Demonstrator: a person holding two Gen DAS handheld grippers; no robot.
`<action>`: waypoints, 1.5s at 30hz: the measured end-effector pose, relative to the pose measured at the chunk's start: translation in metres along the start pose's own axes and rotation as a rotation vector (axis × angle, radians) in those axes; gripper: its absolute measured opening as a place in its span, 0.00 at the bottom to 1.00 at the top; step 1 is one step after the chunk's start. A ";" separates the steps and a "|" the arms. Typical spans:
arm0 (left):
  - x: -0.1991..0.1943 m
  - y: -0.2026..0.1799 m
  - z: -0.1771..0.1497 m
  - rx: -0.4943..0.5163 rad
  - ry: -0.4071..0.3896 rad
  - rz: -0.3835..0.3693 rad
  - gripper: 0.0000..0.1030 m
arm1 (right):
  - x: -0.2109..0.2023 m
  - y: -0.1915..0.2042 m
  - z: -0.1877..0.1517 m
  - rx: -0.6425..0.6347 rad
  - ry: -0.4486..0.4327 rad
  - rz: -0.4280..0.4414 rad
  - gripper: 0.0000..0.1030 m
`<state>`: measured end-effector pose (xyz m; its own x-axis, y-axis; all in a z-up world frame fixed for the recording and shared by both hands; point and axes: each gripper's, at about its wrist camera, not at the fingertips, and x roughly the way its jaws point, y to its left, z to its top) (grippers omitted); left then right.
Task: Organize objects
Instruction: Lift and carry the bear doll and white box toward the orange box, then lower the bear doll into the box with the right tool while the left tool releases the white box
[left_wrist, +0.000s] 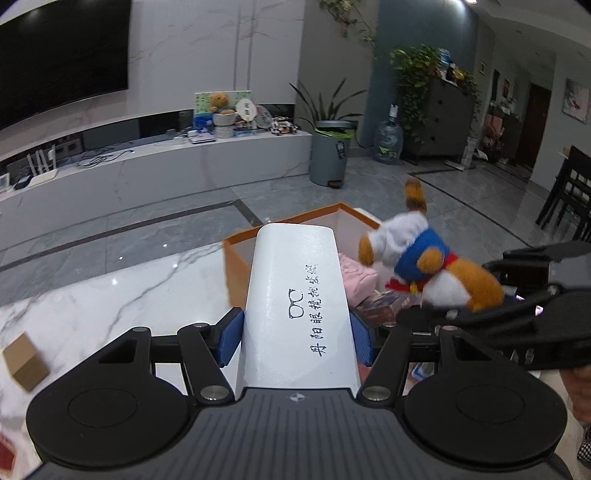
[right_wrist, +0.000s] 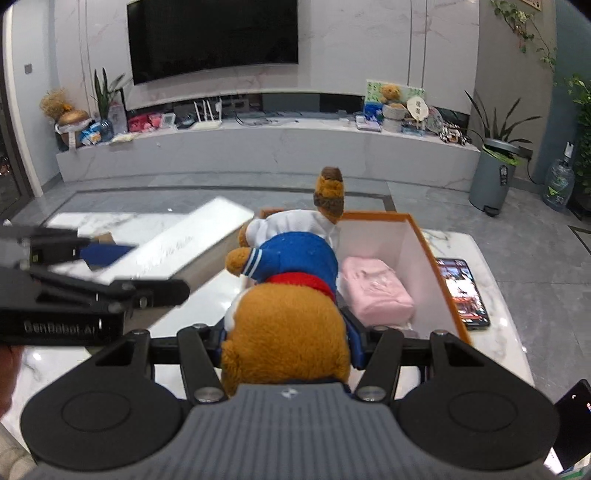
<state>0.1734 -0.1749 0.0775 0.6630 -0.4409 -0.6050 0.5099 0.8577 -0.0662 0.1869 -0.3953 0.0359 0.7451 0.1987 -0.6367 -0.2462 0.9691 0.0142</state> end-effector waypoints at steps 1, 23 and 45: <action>0.006 -0.002 0.003 0.004 0.003 -0.004 0.68 | 0.003 -0.004 -0.002 0.001 0.012 -0.008 0.57; 0.107 -0.019 0.022 0.051 0.150 0.042 0.68 | 0.071 -0.032 -0.027 0.044 0.148 0.041 0.56; 0.138 -0.035 0.018 0.108 0.243 0.072 0.72 | 0.099 -0.031 -0.037 0.103 0.272 0.159 0.66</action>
<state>0.2575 -0.2705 0.0106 0.5550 -0.2923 -0.7789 0.5309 0.8452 0.0611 0.2453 -0.4111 -0.0558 0.5061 0.3156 -0.8027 -0.2716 0.9416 0.1990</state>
